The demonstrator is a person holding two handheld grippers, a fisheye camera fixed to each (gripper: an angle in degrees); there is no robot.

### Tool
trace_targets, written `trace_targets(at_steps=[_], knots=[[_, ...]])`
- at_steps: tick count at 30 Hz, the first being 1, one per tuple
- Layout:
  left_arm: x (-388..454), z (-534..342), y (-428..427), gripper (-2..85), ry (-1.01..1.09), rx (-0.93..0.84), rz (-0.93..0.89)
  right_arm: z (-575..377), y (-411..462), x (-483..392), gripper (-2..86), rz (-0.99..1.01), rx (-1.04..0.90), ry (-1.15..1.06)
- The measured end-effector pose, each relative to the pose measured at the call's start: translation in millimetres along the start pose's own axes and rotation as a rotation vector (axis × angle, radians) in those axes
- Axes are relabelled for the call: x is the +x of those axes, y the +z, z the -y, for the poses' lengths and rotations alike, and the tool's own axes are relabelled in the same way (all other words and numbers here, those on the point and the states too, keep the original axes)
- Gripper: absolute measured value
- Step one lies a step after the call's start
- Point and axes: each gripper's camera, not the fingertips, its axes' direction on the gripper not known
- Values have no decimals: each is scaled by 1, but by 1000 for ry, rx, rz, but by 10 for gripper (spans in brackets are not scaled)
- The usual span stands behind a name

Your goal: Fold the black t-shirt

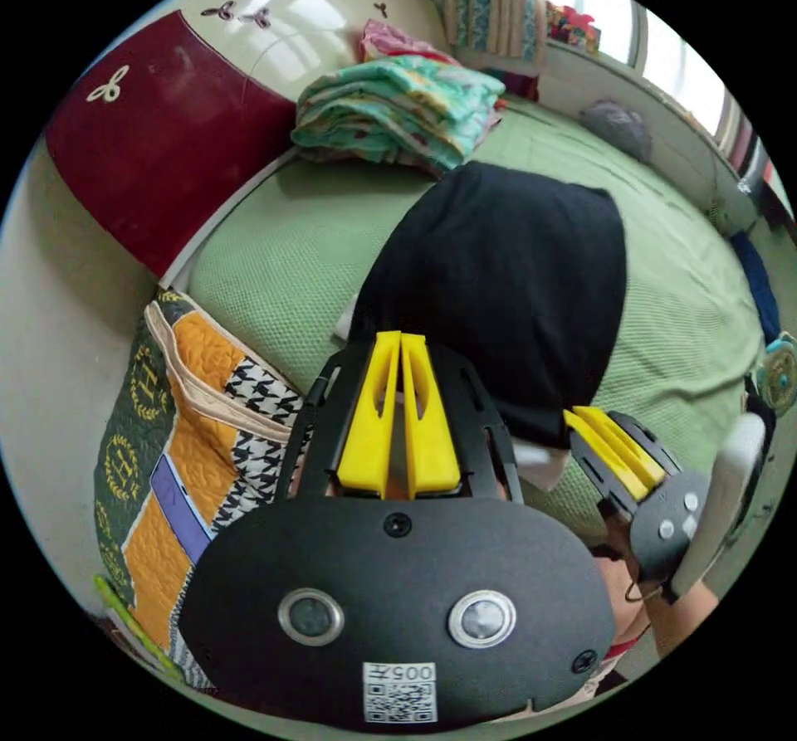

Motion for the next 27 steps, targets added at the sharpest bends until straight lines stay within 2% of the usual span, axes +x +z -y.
trace_targets(at_steps=[6, 9, 15, 20, 23, 27], knots=[[43, -7, 35, -4, 22, -15, 61, -27, -4, 43, 32, 208, -57, 49], [62, -27, 34, -5, 22, -16, 163, -68, -12, 64, 32, 64, 2, 69], [128, -76, 44, -6, 80, 12, 66, -139, -23, 122, 35, -39, 60, 325], [260, -108, 66, -6, 267, 22, -109, -199, -28, 157, 26, -94, 101, 514], [345, -119, 85, -6, 376, -21, -139, -230, -42, 181, 13, -121, 141, 615], [437, -136, 100, -5, 479, -20, -229, -271, -53, 206, 20, -173, 172, 644]])
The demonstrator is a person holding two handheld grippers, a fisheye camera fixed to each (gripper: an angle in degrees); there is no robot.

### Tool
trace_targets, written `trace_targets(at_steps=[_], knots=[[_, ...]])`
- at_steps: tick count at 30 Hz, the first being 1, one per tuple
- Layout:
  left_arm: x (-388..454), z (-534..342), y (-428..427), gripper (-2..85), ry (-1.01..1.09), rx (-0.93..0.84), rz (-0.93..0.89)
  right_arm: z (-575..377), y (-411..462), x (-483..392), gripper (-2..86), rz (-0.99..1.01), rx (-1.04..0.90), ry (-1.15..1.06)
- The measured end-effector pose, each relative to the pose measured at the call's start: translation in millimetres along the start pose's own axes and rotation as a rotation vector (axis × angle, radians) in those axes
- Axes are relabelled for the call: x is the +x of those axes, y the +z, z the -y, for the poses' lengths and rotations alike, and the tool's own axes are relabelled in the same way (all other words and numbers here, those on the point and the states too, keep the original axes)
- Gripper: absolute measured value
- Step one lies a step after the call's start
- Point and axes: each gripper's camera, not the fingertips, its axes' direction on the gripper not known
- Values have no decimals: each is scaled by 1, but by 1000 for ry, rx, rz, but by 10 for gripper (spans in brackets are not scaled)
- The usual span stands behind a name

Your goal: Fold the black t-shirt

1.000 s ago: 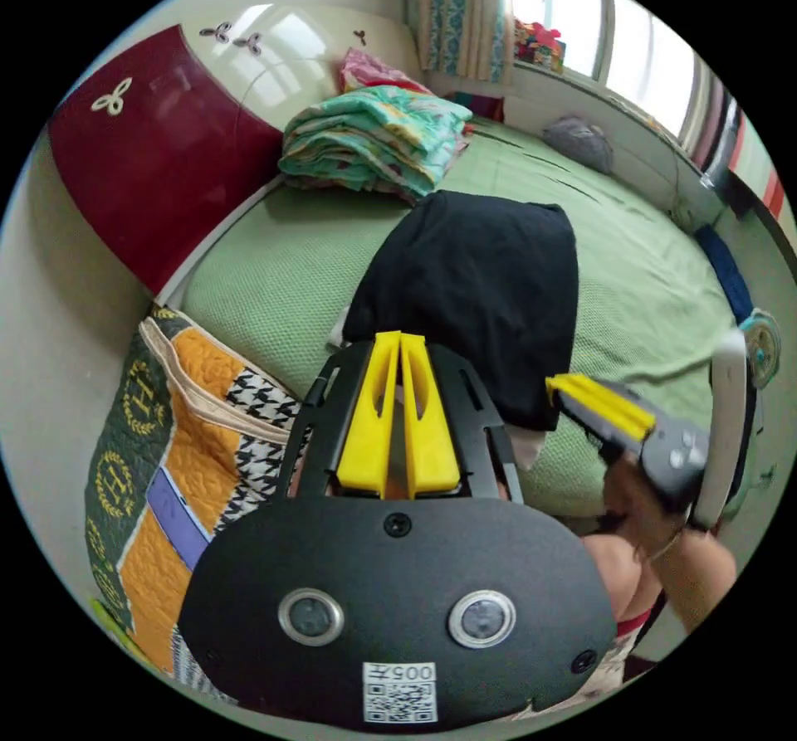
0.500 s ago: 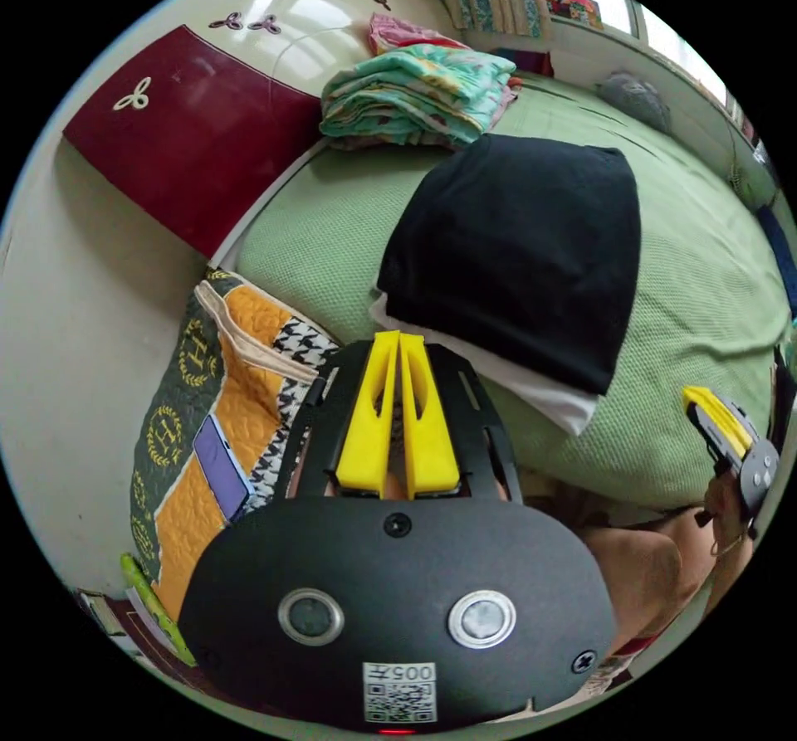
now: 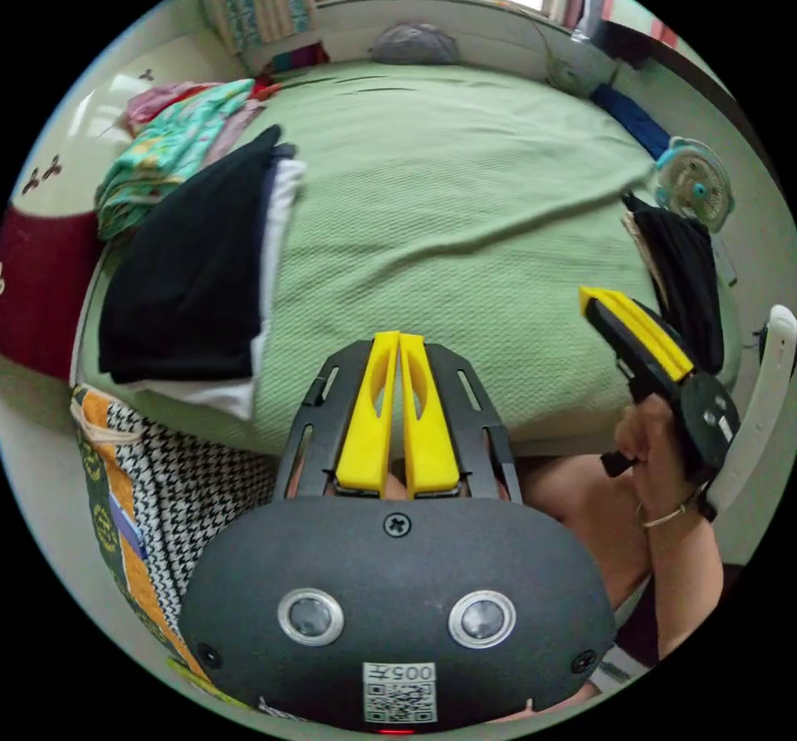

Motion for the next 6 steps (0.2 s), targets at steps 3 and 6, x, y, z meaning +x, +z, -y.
trace_targets(at_steps=[3, 6], knots=[[63, 19, 31, -5, 109, 15, -32, -8, 0, 28, 25, -56, 17, -1], [111, 34, 69, -6, 201, 2, -59, -12, 6, 62, 25, -64, 2, 36]])
